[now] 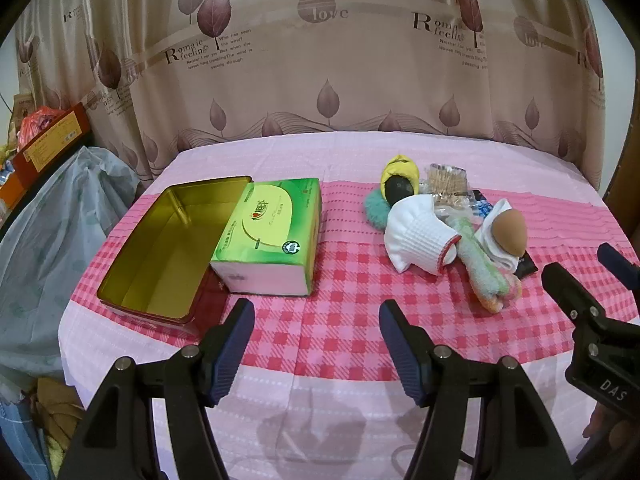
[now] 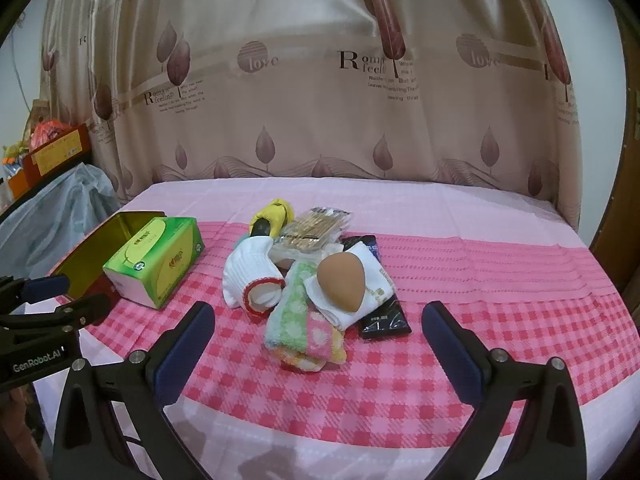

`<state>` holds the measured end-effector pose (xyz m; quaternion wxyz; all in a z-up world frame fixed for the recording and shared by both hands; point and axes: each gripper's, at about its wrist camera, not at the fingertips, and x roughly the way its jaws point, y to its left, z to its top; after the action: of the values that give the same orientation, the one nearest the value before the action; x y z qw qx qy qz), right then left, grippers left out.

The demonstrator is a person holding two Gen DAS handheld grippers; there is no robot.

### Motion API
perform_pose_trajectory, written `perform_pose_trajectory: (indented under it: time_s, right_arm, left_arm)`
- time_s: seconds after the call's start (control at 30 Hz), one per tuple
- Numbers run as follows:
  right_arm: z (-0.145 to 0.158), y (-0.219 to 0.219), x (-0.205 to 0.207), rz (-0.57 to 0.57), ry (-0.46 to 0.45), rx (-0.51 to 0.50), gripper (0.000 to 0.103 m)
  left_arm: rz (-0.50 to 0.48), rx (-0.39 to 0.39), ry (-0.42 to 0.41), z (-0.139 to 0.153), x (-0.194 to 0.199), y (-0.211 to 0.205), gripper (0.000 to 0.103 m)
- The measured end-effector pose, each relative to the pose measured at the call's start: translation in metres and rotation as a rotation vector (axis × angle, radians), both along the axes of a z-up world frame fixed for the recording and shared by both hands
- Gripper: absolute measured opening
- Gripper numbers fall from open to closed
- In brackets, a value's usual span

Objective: Organize soft objects

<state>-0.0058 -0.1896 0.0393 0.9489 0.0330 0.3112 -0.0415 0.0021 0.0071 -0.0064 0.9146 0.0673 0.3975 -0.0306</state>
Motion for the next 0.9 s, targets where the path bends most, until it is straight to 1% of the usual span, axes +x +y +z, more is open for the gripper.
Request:
perform_pose_trajectory:
  time_s: [0.9]
  right_arm:
    - [0.0029,0.0012,0.0039,0.001,-0.011,0.001,0.102]
  left_arm:
    - [0.0,0.003,0.01,-0.0082,-0.0009,0.0028,0.066]
